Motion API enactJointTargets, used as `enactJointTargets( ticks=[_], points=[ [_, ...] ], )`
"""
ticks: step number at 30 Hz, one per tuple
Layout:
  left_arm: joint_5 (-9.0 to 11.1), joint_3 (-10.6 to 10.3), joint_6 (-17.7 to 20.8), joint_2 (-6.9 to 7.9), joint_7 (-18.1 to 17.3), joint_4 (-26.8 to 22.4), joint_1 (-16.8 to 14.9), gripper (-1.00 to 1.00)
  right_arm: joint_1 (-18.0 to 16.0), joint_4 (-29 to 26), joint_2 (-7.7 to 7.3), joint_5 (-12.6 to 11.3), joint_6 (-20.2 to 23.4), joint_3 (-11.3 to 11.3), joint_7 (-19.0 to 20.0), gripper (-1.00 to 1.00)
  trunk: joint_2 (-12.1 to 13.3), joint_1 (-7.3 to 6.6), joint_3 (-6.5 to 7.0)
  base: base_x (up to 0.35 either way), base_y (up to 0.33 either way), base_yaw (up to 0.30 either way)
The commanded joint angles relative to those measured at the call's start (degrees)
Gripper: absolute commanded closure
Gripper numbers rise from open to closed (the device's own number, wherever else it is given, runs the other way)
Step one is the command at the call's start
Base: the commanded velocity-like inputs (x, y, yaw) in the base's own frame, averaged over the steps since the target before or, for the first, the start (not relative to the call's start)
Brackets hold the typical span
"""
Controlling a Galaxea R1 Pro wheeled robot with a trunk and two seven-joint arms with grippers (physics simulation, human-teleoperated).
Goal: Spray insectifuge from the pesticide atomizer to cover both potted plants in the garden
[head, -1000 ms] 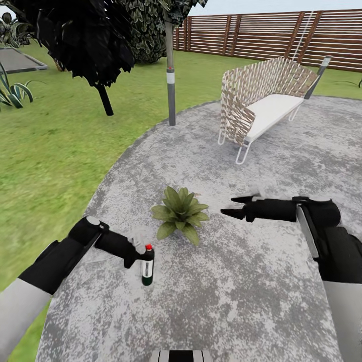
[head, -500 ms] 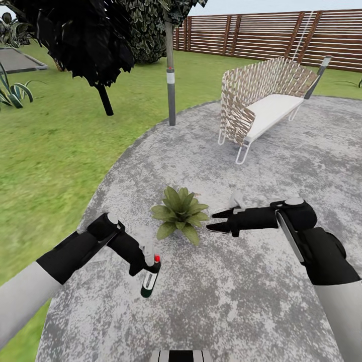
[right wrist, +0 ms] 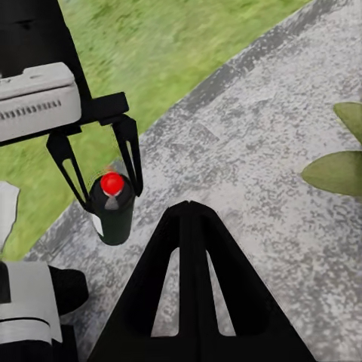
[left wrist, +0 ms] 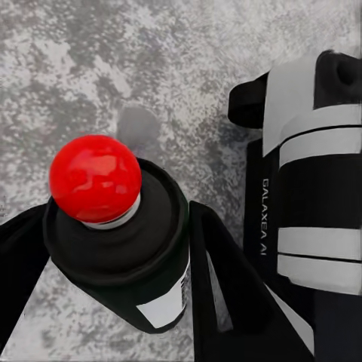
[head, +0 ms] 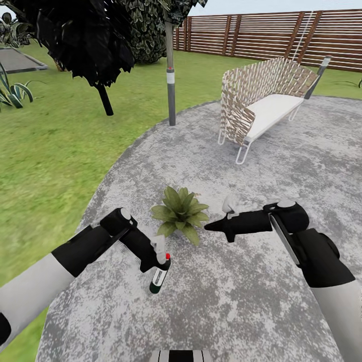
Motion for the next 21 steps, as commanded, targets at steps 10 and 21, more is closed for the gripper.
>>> enactJointTargets(
  ticks=[10, 21],
  points=[
    [-1.91, -0.09, 2.48, -4.46, -0.30, -0.07, -1.98, 1.00, -0.05, -0.05, -0.03, -0.09, 0.43, 0.99, 0.06, 1.00, -0.02, -0.01, -0.04, 0.000, 0.000, 0.000],
    [-7.97, -0.14, 2.85, -7.67, -0.32, 2.45, -2.27, 1.00, -0.05, -0.08, 0.03, -0.09, 0.43, 1.01, 0.06, 1.00, -0.02, -0.01, -0.04, 0.000, 0.000, 0.000]
  ],
)
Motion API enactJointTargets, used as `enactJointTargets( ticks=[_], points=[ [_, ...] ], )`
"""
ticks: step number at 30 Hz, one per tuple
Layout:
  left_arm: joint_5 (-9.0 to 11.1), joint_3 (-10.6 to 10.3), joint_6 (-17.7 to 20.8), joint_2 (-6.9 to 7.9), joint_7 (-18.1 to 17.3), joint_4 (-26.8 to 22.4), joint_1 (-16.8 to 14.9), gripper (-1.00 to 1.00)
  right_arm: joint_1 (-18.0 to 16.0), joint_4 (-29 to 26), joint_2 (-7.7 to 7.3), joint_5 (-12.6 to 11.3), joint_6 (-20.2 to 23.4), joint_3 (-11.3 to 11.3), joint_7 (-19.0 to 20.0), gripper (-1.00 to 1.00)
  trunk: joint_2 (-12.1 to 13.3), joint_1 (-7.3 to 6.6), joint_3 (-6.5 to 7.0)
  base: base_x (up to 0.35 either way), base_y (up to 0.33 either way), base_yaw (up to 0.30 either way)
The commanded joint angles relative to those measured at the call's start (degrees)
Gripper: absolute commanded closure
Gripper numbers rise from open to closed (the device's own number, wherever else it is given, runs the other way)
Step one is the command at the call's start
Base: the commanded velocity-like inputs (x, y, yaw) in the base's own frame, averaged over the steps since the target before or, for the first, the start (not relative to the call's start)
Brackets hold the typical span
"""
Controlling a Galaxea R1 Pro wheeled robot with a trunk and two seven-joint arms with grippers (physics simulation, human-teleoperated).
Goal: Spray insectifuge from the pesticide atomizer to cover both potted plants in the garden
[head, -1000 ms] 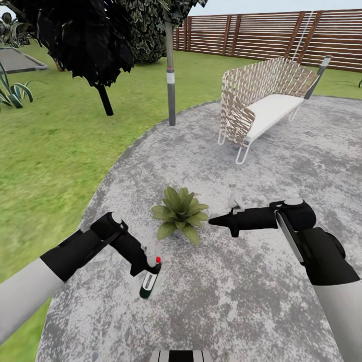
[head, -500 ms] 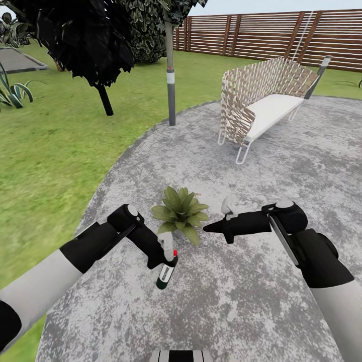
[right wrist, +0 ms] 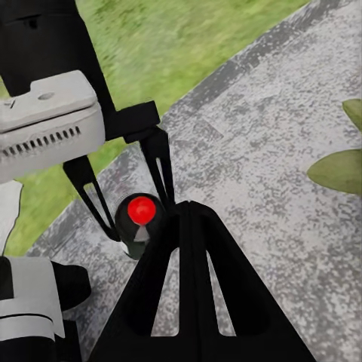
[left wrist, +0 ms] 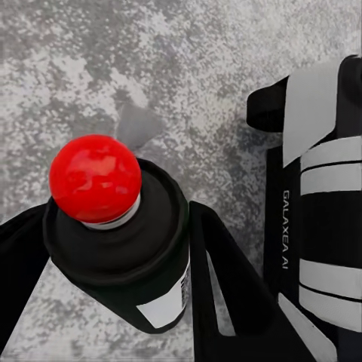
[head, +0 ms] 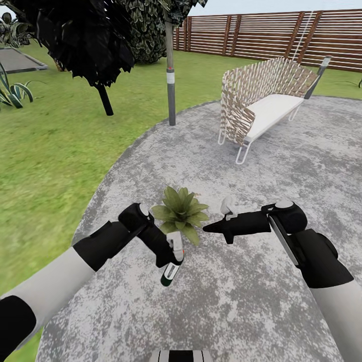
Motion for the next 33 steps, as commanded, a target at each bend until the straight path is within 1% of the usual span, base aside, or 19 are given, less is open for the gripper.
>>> enactJointTargets(
  ticks=[1, 4, 8, 10, 13, 17, 21, 33],
  points=[
    [-0.59, -0.04, 0.61, -0.37, -0.42, 0.07, -0.08, 1.00, -0.05, -0.06, -0.04, -0.10, 0.44, 0.09, 0.06, 1.00, -0.02, -0.01, -0.04, 0.000, 0.000, 0.000],
    [-0.90, -0.08, 0.62, -1.42, -0.40, 0.26, -0.12, 1.00, -0.05, -0.02, -0.04, -0.10, 0.44, 0.13, 0.06, 1.00, -0.02, -0.01, -0.04, 0.000, 0.000, 0.000],
    [-1.61, -0.06, 0.69, -1.87, -0.42, 0.30, -0.81, 1.00, -0.05, 0.00, -0.04, -0.10, 0.44, 0.13, 0.06, 1.00, -0.02, -0.01, -0.04, 0.000, 0.000, 0.000],
    [-1.90, -0.03, 0.91, -2.31, -0.40, 0.55, -1.39, 1.00, -0.05, -0.02, -0.04, -0.10, 0.44, 0.13, 0.06, 1.00, -0.02, -0.01, -0.04, 0.000, 0.000, 0.000],
    [-2.09, -0.09, 1.60, -3.52, -0.34, 2.51, -2.38, 1.00, -0.05, -0.01, -0.04, -0.10, 0.44, 0.14, 0.07, 1.00, -0.02, -0.01, -0.04, 0.000, 0.000, 0.000],
    [-2.13, -0.06, 1.76, -4.07, -0.27, 3.05, -2.99, 1.00, -0.05, -0.03, -0.05, -0.10, 0.44, 0.14, 0.07, 1.00, -0.02, -0.01, -0.04, 0.000, 0.000, 0.000],
    [-2.13, -0.09, 1.79, -5.02, -0.21, 3.18, -3.46, 1.00, -0.05, -0.04, -0.04, -0.10, 0.44, 0.14, 0.08, 1.00, -0.02, -0.01, -0.04, 0.000, 0.000, 0.000],
    [-2.13, -0.10, 1.97, -5.66, -0.16, 3.32, -5.13, 1.00, -0.05, -0.04, -0.06, -0.10, 0.44, 0.14, 0.09, 1.00, -0.02, -0.01, -0.04, 0.000, 0.000, 0.000]
  ],
)
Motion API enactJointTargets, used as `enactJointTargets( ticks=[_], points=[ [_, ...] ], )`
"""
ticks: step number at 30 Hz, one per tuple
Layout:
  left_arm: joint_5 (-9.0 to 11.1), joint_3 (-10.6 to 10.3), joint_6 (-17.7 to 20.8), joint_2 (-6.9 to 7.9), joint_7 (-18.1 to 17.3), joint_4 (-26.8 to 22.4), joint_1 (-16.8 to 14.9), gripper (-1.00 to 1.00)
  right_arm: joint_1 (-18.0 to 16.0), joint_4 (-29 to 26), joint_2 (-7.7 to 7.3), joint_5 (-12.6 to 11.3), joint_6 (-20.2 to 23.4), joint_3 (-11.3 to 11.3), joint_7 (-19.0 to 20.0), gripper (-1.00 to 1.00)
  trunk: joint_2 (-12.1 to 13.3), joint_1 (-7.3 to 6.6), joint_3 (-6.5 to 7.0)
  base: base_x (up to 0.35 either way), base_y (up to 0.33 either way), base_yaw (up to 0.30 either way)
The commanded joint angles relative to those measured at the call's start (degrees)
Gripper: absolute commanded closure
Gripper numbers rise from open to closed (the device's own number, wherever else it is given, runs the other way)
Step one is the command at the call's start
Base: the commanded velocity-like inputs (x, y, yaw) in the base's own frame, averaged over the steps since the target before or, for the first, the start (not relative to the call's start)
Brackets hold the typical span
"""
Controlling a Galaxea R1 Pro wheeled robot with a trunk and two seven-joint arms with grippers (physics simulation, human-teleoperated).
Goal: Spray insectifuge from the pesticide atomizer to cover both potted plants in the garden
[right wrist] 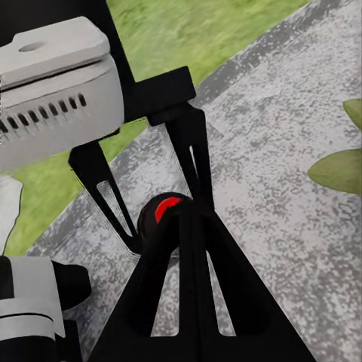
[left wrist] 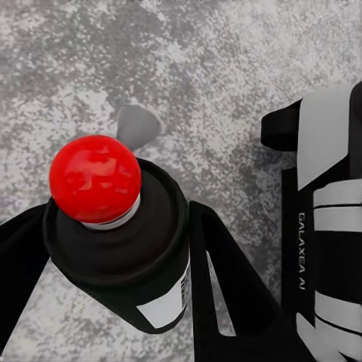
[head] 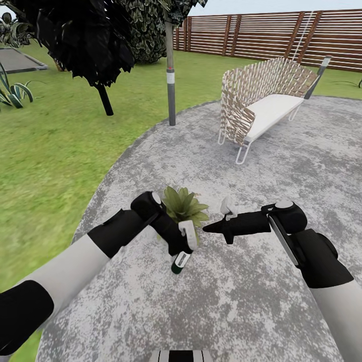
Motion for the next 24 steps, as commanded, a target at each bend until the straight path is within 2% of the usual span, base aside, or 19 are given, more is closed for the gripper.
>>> enactJointTargets(
  ticks=[1, 24],
  points=[
    [-0.39, -0.04, 0.64, 0.01, -0.43, 0.11, -0.17, 1.00, -0.05, -0.05, -0.06, -0.10, 0.44, 0.06, 0.06, 1.00, -0.02, -0.01, -0.04, 0.000, 0.000, 0.000],
    [-0.39, 0.05, 1.41, -0.14, -0.43, 0.87, -1.74, 1.00, -0.05, -0.03, -0.10, -0.10, 0.44, 0.06, 0.03, 1.00, -0.02, -0.01, -0.04, 0.000, 0.000, 0.000]
  ],
)
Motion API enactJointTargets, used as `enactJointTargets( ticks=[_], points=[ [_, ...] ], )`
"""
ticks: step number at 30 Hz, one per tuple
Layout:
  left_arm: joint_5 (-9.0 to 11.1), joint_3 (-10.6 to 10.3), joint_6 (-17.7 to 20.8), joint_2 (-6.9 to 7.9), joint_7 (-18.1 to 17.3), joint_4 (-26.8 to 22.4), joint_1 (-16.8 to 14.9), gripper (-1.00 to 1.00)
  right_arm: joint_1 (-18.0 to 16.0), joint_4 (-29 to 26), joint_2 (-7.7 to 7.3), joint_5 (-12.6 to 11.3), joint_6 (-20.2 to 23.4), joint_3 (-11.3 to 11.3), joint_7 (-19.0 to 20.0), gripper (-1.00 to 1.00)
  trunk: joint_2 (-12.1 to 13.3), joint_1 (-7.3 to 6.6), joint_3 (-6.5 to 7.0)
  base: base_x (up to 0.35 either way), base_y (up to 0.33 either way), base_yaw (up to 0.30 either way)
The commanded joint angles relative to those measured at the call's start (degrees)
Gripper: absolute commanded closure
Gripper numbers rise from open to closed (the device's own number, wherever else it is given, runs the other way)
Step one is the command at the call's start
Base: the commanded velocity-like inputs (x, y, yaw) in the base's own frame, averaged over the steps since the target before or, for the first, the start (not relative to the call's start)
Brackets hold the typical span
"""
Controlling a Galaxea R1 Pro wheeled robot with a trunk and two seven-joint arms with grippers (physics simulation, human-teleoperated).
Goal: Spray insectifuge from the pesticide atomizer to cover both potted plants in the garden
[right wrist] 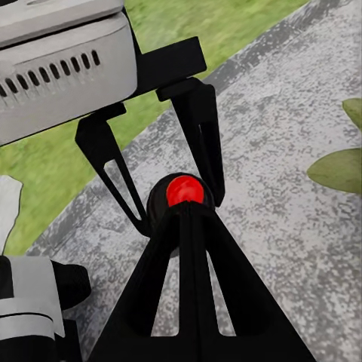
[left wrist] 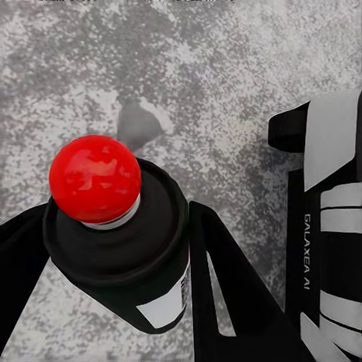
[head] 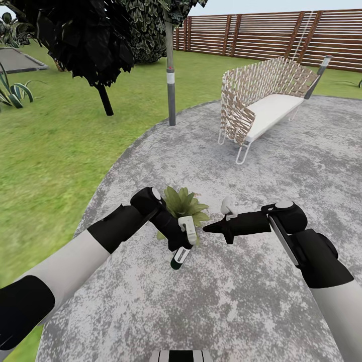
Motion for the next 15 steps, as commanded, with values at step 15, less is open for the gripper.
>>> enactJointTargets(
  ticks=[15],
  points=[
    [-0.41, -0.22, 0.60, -2.40, -0.45, -0.08, -0.79, 1.00, -0.05, -0.07, -0.04, -0.10, 0.44, 0.06, 0.09, 1.00, -0.02, -0.01, -0.04, 0.000, 0.000, 0.000]
  ],
)
